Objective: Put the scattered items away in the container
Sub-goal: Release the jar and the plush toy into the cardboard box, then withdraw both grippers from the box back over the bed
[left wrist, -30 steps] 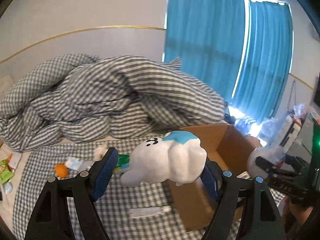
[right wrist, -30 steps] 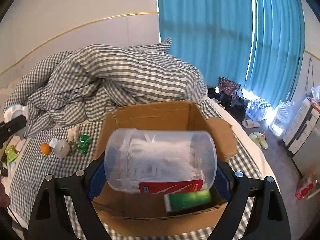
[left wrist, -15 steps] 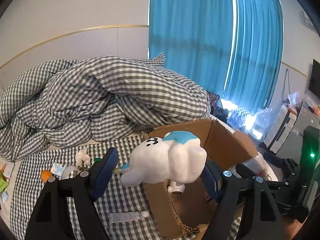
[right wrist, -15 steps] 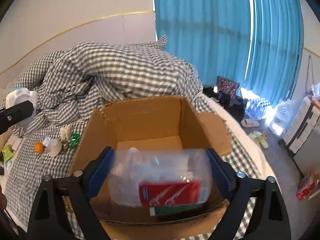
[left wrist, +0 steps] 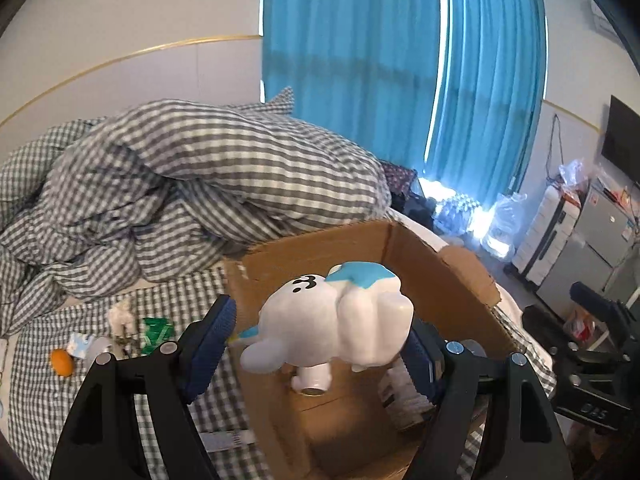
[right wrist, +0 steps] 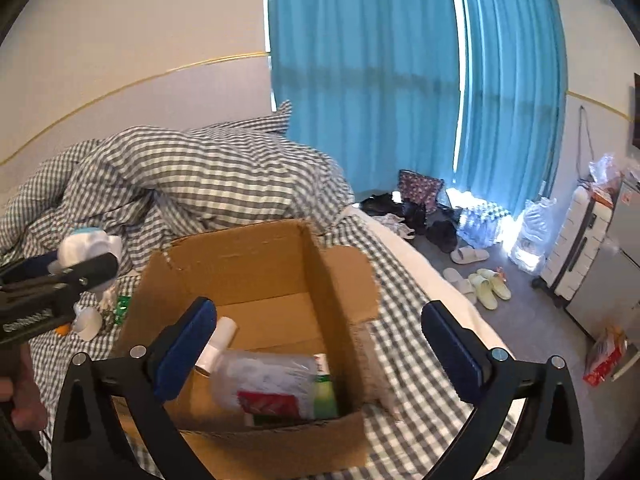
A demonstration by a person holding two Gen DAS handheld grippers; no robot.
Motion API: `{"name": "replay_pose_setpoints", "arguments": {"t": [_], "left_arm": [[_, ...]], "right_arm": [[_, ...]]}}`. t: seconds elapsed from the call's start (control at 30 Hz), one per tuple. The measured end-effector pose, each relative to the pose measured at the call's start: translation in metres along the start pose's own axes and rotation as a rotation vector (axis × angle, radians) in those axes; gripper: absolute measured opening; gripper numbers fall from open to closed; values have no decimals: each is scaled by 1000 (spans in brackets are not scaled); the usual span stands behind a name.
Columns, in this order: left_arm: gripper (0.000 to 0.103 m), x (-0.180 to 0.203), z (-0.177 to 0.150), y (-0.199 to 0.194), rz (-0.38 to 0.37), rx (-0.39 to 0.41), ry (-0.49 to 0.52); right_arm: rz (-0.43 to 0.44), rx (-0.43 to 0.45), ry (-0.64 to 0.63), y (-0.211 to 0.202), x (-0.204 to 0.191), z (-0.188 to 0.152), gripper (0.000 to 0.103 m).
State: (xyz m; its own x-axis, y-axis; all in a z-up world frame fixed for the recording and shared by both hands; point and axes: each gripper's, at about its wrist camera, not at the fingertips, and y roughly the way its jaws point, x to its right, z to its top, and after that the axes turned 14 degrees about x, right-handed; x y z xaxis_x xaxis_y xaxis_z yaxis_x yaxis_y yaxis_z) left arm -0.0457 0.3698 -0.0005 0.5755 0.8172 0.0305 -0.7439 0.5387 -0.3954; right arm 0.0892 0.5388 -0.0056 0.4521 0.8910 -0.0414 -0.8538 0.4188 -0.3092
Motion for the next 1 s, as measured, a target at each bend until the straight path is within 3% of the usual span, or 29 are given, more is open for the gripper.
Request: {"name": "replay_pose_setpoints", "arguments": {"t": [0.33, 0.53, 0.67, 1.0], "left_arm": [[80, 30, -12, 26, -15, -44, 58], [86, 31, -14, 25, -19, -48, 70], [95, 27, -12, 19, -19, -38, 71], [103, -20, -11, -20, 35, -13, 27]], "right_arm": [[-33, -9, 43, -3, 27, -2, 103], [-31, -8, 46, -4, 27, -2, 103], [-24, -7, 46, -6, 21, -2, 103], [26, 4, 30, -18, -19, 7, 103]]}}
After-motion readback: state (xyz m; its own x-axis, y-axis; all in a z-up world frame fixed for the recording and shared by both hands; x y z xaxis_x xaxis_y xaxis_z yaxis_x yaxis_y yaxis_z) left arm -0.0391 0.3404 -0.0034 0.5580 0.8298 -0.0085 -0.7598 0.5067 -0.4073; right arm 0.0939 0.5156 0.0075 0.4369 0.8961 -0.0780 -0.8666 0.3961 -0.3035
